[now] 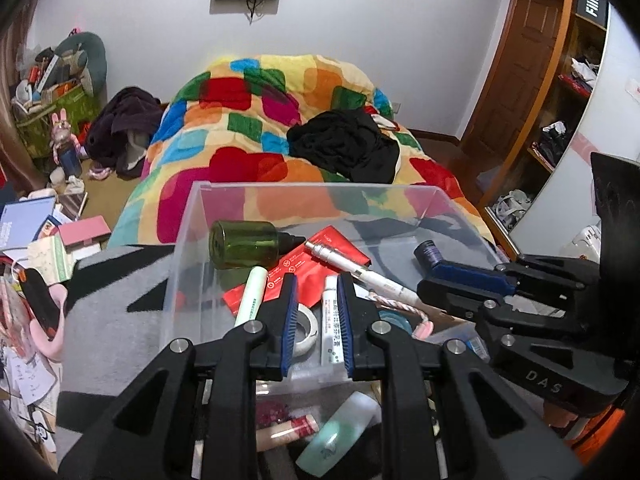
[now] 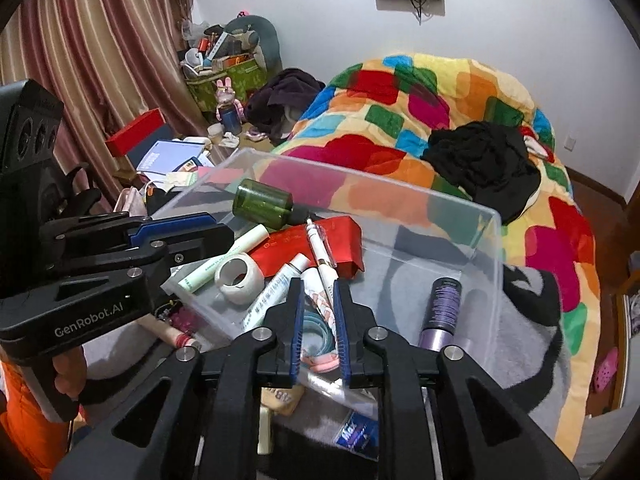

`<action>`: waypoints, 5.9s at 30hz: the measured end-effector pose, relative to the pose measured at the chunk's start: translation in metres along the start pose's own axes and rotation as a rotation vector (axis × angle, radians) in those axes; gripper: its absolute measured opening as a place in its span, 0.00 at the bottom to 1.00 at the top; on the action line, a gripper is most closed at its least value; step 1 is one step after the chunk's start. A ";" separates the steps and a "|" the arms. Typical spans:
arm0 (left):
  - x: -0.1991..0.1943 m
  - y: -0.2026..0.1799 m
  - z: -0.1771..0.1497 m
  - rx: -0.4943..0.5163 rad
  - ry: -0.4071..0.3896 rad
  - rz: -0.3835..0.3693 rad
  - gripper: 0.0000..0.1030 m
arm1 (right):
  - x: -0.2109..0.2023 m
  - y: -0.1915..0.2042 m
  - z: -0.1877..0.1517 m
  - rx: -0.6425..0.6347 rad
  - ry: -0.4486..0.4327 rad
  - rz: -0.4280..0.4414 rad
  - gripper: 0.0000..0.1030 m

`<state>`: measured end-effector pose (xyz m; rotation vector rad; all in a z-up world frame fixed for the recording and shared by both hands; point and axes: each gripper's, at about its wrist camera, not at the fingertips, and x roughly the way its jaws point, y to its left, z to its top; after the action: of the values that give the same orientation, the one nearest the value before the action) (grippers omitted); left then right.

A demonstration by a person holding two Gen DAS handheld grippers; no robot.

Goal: Organize objects
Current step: 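Lower toothpaste tube into box with left tool while right tool drops pen in, then grasp beige red-capped tube with left tool while right tool grasps dotted block, then drop beige tube into box with left tool while right tool drops dotted block, then grasp light blue bottle with left tool while right tool grasps blue Max box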

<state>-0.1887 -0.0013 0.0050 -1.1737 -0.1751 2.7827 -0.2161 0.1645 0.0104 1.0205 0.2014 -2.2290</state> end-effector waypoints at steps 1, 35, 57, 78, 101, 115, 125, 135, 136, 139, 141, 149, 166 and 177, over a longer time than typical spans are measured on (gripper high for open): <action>-0.005 -0.001 -0.001 0.005 -0.008 0.004 0.18 | -0.005 0.001 -0.001 0.001 -0.010 -0.001 0.21; -0.002 0.038 -0.094 0.070 0.178 0.021 0.49 | 0.005 0.033 -0.085 -0.009 0.125 0.061 0.34; -0.003 0.000 -0.098 0.148 0.160 0.066 0.14 | -0.027 0.038 -0.092 0.000 0.039 0.058 0.22; -0.062 -0.019 -0.039 0.083 -0.057 -0.023 0.14 | -0.057 0.013 -0.033 0.101 -0.137 0.017 0.22; 0.009 -0.008 -0.007 0.034 0.050 -0.015 0.14 | 0.014 0.003 -0.007 0.141 -0.014 -0.038 0.22; -0.016 -0.010 -0.010 0.030 0.017 -0.031 0.15 | -0.018 0.017 -0.012 0.058 -0.060 -0.080 0.32; -0.053 -0.015 -0.026 0.057 -0.052 -0.020 0.48 | -0.055 0.006 -0.029 0.072 -0.117 -0.122 0.51; -0.050 -0.020 -0.059 0.098 0.009 -0.012 0.51 | -0.064 -0.009 -0.060 0.095 -0.079 -0.167 0.63; -0.047 -0.019 -0.062 0.095 0.021 -0.011 0.51 | -0.060 -0.011 -0.064 0.099 -0.063 -0.171 0.64; -0.035 -0.015 -0.075 0.077 0.068 -0.010 0.51 | -0.049 -0.017 -0.077 0.120 -0.023 -0.183 0.67; -0.028 -0.012 -0.082 0.065 0.094 -0.014 0.51 | -0.040 -0.020 -0.083 0.131 0.005 -0.191 0.67; -0.005 -0.015 -0.093 0.074 0.166 -0.008 0.51 | -0.010 -0.024 -0.090 0.189 0.083 -0.177 0.68; 0.001 -0.024 -0.097 0.118 0.167 -0.018 0.23 | -0.011 -0.012 -0.104 0.146 0.063 -0.172 0.45; -0.032 -0.027 -0.096 0.103 0.091 -0.036 0.23 | -0.035 0.011 -0.099 0.103 0.010 -0.112 0.45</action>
<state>-0.0959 0.0264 -0.0345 -1.2554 -0.0433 2.6661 -0.1316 0.2133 -0.0308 1.0997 0.1526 -2.3566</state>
